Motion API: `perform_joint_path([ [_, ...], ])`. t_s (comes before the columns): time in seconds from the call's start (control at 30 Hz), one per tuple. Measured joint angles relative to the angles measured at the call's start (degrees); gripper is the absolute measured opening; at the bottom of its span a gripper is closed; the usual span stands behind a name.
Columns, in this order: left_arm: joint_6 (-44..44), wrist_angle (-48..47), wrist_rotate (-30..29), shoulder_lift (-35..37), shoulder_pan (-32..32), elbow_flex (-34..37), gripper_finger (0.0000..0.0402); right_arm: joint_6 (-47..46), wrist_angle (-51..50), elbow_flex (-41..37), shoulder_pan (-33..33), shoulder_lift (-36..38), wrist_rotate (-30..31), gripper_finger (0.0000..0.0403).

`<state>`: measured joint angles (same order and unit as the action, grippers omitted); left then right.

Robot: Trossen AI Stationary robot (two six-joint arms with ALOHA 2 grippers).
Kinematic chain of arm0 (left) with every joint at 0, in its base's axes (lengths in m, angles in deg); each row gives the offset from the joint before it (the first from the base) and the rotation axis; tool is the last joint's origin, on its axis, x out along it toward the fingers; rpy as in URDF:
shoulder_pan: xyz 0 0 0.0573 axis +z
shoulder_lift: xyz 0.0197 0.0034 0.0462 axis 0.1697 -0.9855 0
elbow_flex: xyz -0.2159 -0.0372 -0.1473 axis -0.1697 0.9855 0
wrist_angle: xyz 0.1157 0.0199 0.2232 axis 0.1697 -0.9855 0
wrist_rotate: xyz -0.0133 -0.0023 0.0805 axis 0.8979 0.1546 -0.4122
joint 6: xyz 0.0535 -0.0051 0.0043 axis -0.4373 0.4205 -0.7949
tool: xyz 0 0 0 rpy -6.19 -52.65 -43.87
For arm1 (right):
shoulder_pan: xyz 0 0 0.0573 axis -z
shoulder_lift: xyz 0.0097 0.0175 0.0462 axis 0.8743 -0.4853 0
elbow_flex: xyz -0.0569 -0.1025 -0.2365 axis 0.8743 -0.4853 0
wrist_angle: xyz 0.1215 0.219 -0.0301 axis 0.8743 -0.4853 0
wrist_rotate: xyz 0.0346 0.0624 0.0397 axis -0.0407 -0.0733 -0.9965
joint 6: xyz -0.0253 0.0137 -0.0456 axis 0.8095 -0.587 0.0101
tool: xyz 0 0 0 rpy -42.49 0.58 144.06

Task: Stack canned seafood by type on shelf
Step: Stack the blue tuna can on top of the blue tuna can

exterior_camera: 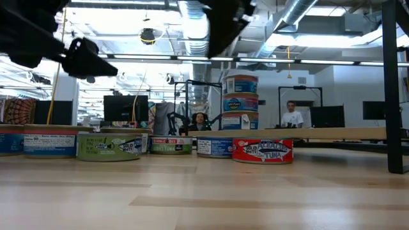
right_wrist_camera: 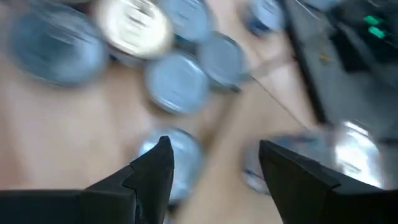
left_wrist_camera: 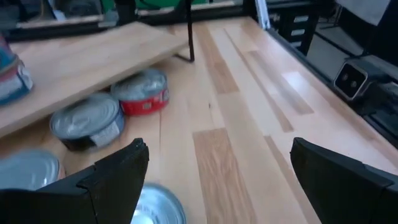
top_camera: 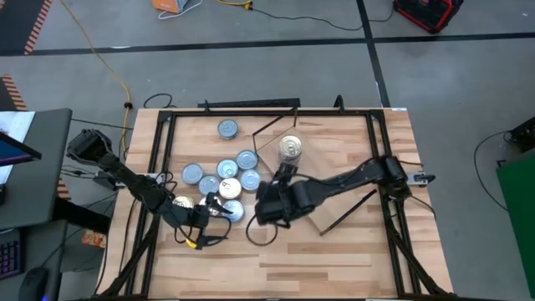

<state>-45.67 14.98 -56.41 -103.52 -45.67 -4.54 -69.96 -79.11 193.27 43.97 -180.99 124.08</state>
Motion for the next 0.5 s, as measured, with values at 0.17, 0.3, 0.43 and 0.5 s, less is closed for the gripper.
perform_joint_path([
  [0.17, 6.0, -5.7, 3.9, 0.0, 0.0, -0.5, 0.0377, 6.1, 22.2, -8.9, -0.4, -0.2, -9.4, 0.0270],
  [0.3, 9.6, -20.3, 3.8, 0.4, 0.2, -5.9, 0.0377, 9.6, 34.9, -17.1, 0.5, 0.0, -11.4, 0.0270],
  [0.43, 11.7, -36.0, 1.0, 0.4, 0.2, -11.6, 0.0377, 11.8, 44.2, -23.4, 1.7, 0.1, -11.5, 0.0270],
  [0.5, 13.5, -42.3, 0.0, 0.4, 0.4, -13.5, 0.0377, 14.2, 48.6, -25.6, 2.1, 0.1, -12.2, 0.0270],
])
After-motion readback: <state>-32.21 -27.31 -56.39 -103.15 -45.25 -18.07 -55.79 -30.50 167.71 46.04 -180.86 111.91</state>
